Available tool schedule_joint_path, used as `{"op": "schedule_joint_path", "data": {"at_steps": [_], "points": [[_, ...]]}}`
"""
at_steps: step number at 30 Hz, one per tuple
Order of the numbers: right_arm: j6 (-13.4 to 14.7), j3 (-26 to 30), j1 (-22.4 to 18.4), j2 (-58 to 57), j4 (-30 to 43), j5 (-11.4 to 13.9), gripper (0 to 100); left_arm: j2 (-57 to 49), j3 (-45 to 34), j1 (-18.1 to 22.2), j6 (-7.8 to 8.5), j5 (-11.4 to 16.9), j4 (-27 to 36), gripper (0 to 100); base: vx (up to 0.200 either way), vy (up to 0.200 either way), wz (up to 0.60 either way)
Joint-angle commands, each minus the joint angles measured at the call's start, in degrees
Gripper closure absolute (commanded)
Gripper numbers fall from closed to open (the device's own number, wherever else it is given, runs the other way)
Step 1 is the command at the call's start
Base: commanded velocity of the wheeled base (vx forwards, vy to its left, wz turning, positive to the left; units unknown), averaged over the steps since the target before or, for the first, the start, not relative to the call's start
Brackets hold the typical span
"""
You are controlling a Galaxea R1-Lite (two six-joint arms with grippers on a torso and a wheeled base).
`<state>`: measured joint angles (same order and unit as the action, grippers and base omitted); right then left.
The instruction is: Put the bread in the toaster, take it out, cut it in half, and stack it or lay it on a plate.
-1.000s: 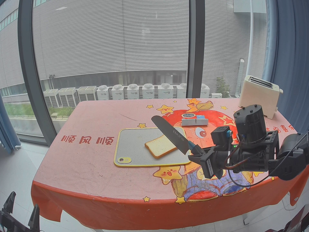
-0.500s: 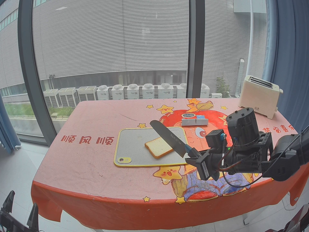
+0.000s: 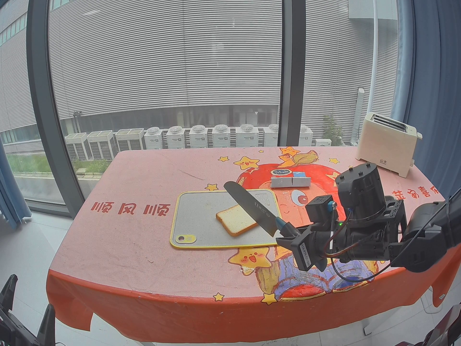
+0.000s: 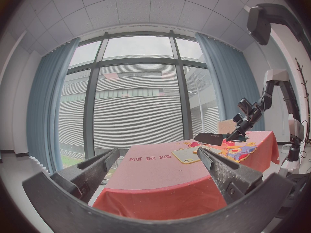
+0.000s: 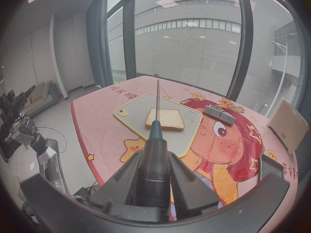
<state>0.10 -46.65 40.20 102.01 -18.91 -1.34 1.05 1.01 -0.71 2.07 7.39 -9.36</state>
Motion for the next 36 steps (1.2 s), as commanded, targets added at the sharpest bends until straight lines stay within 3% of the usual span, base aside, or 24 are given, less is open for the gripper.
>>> {"op": "schedule_joint_path", "data": {"at_steps": [1,8,9,12,16,25,30,31,36], "points": [[-0.19,0.42,0.40,-0.23,0.01,-1.47,100,5.72,1.54,0.09,1.36,2.72,0.13,0,0.000,0.000,0.00],[-0.19,0.60,0.14,-0.32,0.01,-1.47,100,16.88,3.65,-0.17,2.67,5.27,-3.56,0,0.000,0.000,0.00],[-0.27,0.60,0.23,-0.15,0.01,-1.56,100,21.54,3.38,-0.17,3.82,5.71,-6.90,0,0.000,0.000,0.00],[-0.27,0.60,0.31,0.03,0.01,-1.56,100,28.66,3.91,-0.70,5.13,5.88,-11.82,0,0.000,0.000,0.00],[-0.27,0.25,0.31,0.21,0.01,-1.56,100,38.41,7.16,-3.95,5.13,9.05,-17.88,0,0.000,0.000,0.00],[0.25,-1.33,0.14,2.23,0.01,-1.56,100,52.30,18.94,-5.71,4.96,13.09,-18.50,0,0.000,0.000,0.00],[-0.01,-2.04,0.31,3.99,0.01,-1.56,100,62.32,26.59,-10.46,4.26,15.29,-19.11,0,0.000,0.000,0.00],[-0.10,-2.21,0.40,3.99,0.01,-1.56,100,63.29,27.11,-11.77,4.17,15.46,-19.38,100,0.000,0.000,0.00],[-0.10,-3.18,0.31,4.42,0.01,-1.56,100,70.06,31.95,-15.46,4.08,15.46,-19.55,100,0.000,0.000,0.00]]}}
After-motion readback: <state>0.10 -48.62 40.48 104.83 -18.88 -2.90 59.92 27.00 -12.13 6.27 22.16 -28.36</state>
